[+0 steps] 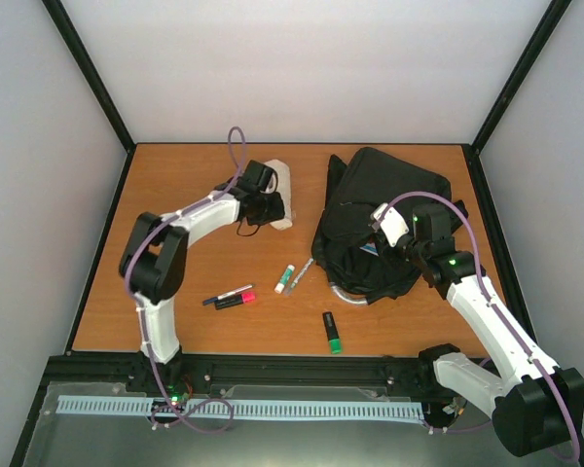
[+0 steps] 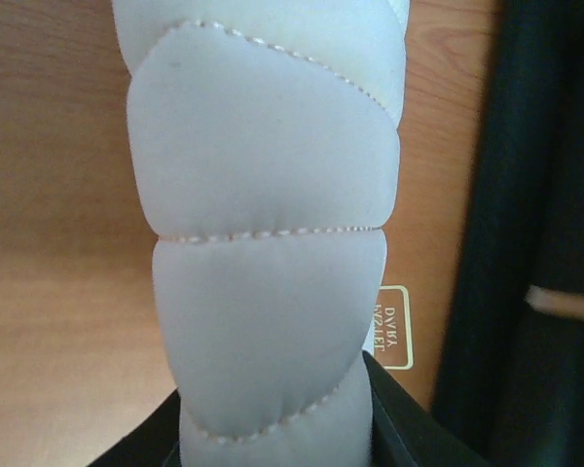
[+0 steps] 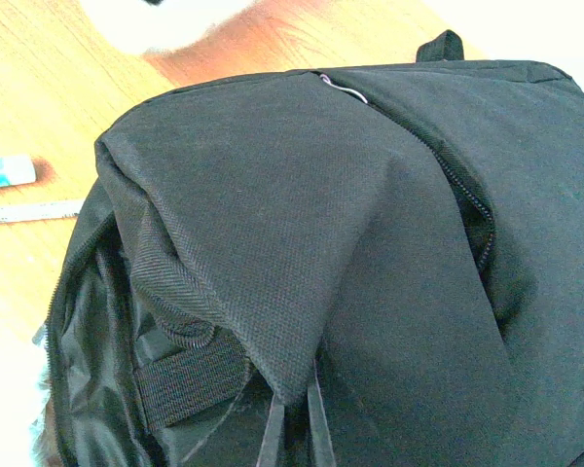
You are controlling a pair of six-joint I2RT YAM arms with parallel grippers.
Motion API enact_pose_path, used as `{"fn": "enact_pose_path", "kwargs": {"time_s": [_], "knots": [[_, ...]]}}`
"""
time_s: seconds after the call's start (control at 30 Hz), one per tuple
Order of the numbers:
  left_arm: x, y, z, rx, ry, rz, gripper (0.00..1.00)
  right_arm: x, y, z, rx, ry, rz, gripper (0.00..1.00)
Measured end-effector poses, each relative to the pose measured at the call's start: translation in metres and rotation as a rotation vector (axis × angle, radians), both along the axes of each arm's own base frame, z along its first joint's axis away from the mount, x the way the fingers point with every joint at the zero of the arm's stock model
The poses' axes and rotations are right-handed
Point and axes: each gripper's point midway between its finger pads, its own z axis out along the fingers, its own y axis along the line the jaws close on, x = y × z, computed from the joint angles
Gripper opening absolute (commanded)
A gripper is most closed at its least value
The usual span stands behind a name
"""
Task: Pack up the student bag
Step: Pick up the stationery from the center of the board, then place the stationery in the student bag.
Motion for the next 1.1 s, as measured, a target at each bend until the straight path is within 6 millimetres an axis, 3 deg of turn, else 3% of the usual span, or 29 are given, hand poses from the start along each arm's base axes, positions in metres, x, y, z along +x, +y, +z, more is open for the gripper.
{"fn": "enact_pose_path", "kwargs": {"time_s": [0.27, 0.4, 0.67, 0.8, 1.0, 1.1], "knots": [[-0.061, 0.001, 0.105, -0.127, -0.156, -0.124, 0.31, 0.001, 0.0, -0.002, -0.002, 0.008, -0.001, 0.06], [-0.111, 0.001, 0.131, -0.159, -0.186, -0.236, 0.31, 0.001, 0.0, -0.002, -0.002, 0.007, -0.003, 0.06], [-0.204, -0.002, 0.123, -0.21, -0.107, -0.436, 0.31, 0.001, -0.001, 0.002, 0.01, -0.002, -0.014, 0.06], [-0.235, -0.007, 0.116, -0.237, -0.065, -0.507, 0.31, 0.001, -0.001, 0.007, 0.012, -0.005, -0.019, 0.06], [-0.281, -0.036, 0.099, -0.244, 0.019, -0.673, 0.3, 0.012, -0.005, 0.04, 0.002, -0.057, -0.044, 0.06], [-0.297, -0.053, 0.085, -0.232, 0.071, -0.752, 0.3, 0.012, -0.007, 0.045, -0.003, -0.057, -0.053, 0.06]]}}
